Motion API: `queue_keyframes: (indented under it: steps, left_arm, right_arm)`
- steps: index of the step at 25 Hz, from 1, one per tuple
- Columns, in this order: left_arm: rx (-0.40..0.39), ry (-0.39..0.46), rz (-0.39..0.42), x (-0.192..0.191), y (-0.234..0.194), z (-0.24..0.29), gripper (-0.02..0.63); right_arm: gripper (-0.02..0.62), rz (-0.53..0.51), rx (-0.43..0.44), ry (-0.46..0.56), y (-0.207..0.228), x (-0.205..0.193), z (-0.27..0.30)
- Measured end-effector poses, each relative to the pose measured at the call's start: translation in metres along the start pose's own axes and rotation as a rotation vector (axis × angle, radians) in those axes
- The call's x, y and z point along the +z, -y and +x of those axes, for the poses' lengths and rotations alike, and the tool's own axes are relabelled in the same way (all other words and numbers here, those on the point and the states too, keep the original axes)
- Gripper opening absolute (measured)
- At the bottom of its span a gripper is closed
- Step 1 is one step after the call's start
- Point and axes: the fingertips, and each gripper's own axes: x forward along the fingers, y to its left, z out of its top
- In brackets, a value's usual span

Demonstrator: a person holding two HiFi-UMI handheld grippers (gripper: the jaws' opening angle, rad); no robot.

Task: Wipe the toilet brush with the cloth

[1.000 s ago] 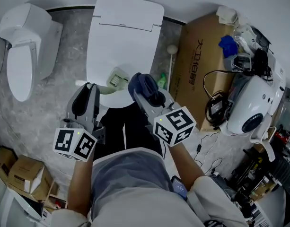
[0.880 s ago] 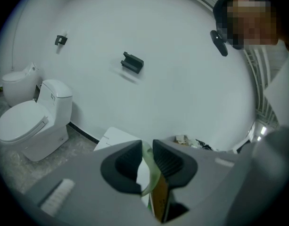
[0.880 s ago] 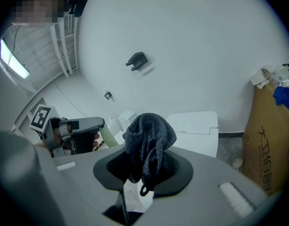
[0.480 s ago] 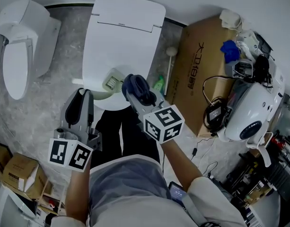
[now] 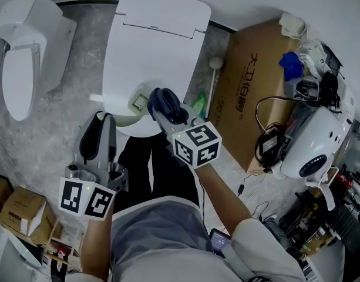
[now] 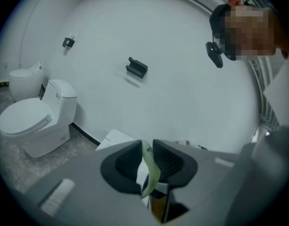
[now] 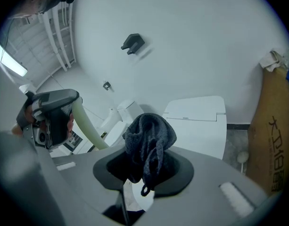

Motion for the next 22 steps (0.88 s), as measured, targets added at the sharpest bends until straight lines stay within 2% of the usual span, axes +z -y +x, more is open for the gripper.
queue_keyframes:
  steps: [15,22]
  left_arm:
    - [-0.011,0.025,-0.033,0.000,-0.005,0.001,0.000]
    - [-0.014,0.033,-0.035,-0.001,-0.007,-0.001,0.000]
  right_arm:
    - [0.106,-0.031,0.048,-0.093,0.015,-0.029,0.063]
    - [0.106,-0.098,0.062,-0.135,0.019,-0.040,0.085]
